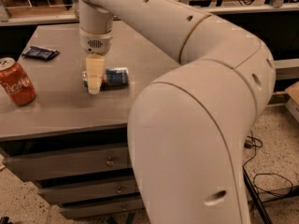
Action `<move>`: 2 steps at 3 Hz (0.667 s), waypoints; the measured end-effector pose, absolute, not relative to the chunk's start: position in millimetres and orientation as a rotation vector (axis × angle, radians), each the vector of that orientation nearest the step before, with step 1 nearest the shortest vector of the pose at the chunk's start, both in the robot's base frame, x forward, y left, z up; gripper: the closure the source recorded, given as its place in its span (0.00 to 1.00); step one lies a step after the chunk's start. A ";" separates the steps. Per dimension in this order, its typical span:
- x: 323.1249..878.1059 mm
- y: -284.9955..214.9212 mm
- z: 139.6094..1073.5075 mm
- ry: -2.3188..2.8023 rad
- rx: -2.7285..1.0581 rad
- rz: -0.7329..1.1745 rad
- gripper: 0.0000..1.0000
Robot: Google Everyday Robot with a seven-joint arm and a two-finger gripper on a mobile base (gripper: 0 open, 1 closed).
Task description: Knock redbull can over
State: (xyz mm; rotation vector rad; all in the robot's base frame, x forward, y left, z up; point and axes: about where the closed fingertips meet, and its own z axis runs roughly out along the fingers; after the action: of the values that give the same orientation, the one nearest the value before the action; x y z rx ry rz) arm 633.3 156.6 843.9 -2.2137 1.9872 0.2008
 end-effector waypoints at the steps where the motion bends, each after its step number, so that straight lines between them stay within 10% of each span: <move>1: 630.8 159.6 863.9 1.892 -2.237 0.185 0.00; 2: 632.7 156.4 865.7 1.882 -2.232 0.188 0.00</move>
Offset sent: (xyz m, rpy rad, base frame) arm -0.0022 0.0027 0.0176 0.0247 -0.0362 0.0471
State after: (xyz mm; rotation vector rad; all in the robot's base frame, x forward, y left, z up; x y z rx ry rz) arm 632.7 156.4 865.7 -2.2320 1.8815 0.1879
